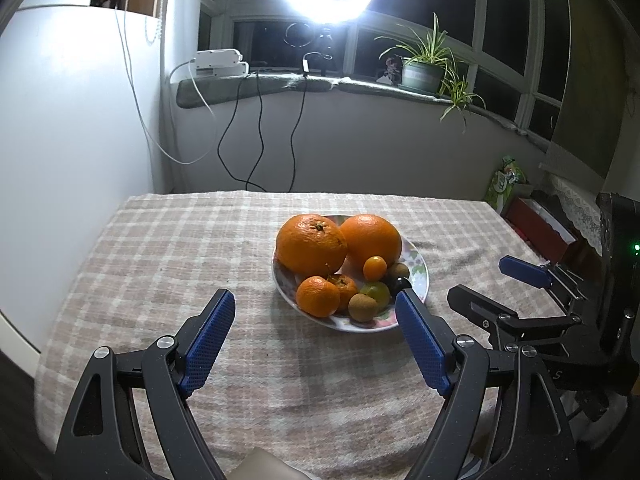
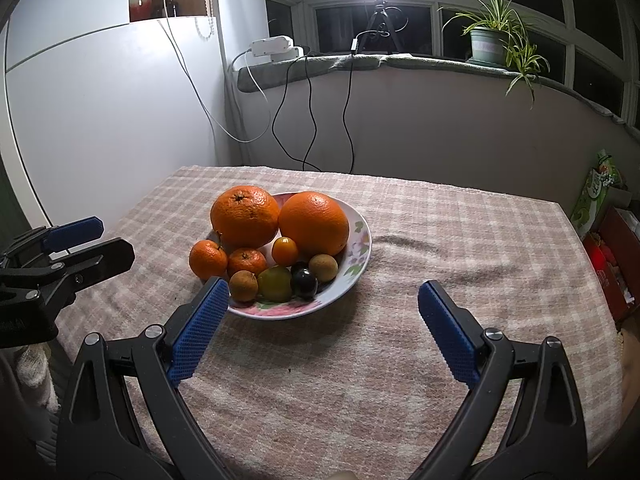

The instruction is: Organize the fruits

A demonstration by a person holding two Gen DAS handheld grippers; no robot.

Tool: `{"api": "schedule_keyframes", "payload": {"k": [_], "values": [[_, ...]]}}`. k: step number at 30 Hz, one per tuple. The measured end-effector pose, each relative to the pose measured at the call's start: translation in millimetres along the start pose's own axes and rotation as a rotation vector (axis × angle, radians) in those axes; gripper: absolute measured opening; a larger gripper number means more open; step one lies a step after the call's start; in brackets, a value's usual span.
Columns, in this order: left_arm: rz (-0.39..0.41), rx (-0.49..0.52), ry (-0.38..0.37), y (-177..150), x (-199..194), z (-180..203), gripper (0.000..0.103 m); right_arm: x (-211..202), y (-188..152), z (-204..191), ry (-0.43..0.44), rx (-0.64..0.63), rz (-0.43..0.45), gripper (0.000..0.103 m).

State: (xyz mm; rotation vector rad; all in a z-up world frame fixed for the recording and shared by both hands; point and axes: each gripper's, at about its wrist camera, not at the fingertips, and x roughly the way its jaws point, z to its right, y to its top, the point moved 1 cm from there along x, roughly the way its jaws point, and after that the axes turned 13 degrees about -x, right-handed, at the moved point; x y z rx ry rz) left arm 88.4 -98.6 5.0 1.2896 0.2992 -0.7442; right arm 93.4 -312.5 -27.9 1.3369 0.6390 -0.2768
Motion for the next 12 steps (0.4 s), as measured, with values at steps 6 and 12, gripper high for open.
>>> {"api": "schedule_keyframes", "payload": {"k": [6,12], "values": [[0.001,-0.006,-0.001,-0.5,1.9,-1.2,0.083,4.7,-1.4,0.4,0.003,0.001,-0.007,0.097],[-0.001,-0.005,-0.002,-0.6,3.1,-2.8,0.083,7.3,-2.3,1.7,0.006,0.0,-0.009,0.097]]}}
